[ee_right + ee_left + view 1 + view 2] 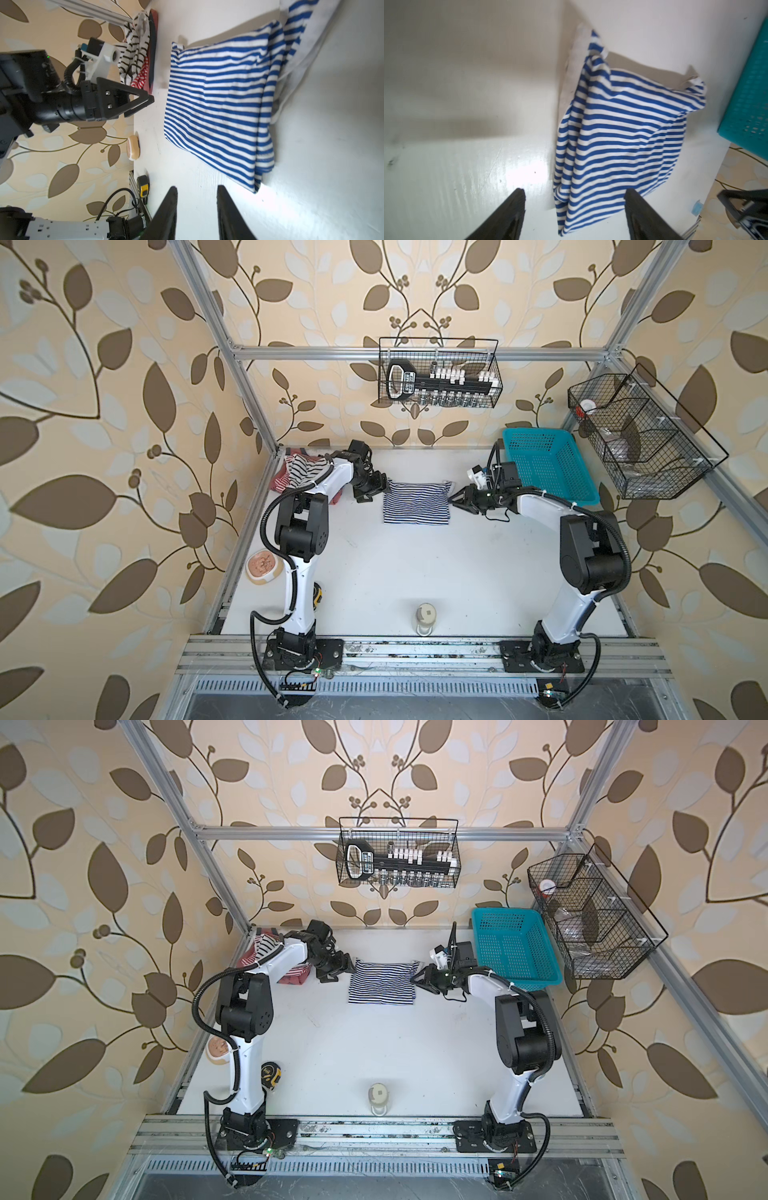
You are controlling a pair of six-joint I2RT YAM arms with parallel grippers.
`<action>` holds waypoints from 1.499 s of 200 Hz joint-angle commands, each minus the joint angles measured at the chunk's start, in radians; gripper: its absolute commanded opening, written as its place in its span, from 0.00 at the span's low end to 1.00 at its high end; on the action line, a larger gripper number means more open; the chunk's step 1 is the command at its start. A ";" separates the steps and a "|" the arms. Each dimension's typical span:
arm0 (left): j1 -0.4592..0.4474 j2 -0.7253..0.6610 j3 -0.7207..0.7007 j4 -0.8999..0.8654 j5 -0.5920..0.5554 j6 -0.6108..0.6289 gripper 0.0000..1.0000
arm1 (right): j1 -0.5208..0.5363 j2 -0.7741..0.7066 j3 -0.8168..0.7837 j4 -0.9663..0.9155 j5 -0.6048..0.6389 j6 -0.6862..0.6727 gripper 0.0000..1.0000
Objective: Fold and stack tank tops
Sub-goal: Smooth out the tank top at the top-center of the table, then pick up the tank top from the top-center of the table.
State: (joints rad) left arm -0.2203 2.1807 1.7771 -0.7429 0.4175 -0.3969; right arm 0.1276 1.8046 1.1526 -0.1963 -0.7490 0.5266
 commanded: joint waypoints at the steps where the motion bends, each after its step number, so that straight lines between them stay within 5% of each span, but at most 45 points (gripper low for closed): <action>1: 0.009 0.004 0.000 0.041 0.008 0.010 0.78 | -0.006 -0.062 -0.032 -0.057 0.023 -0.064 0.34; 130: -0.073 0.225 0.029 0.154 0.129 -0.093 0.76 | -0.033 -0.124 -0.082 -0.064 0.019 -0.066 0.34; 210: -0.183 0.371 0.212 -0.096 -0.167 -0.105 0.51 | -0.068 -0.176 -0.122 -0.094 0.018 -0.094 0.34; 271: -0.228 0.438 0.316 -0.181 -0.218 -0.115 0.00 | -0.128 -0.245 -0.169 -0.139 0.014 -0.129 0.34; 300: -0.226 0.399 0.335 -0.209 -0.254 -0.102 0.00 | -0.160 -0.284 -0.183 -0.156 0.012 -0.141 0.35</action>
State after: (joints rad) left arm -0.4332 2.4969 2.1609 -0.7403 0.2760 -0.5087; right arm -0.0109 1.5650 0.9878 -0.3210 -0.7292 0.4244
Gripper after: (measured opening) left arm 0.052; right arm 0.345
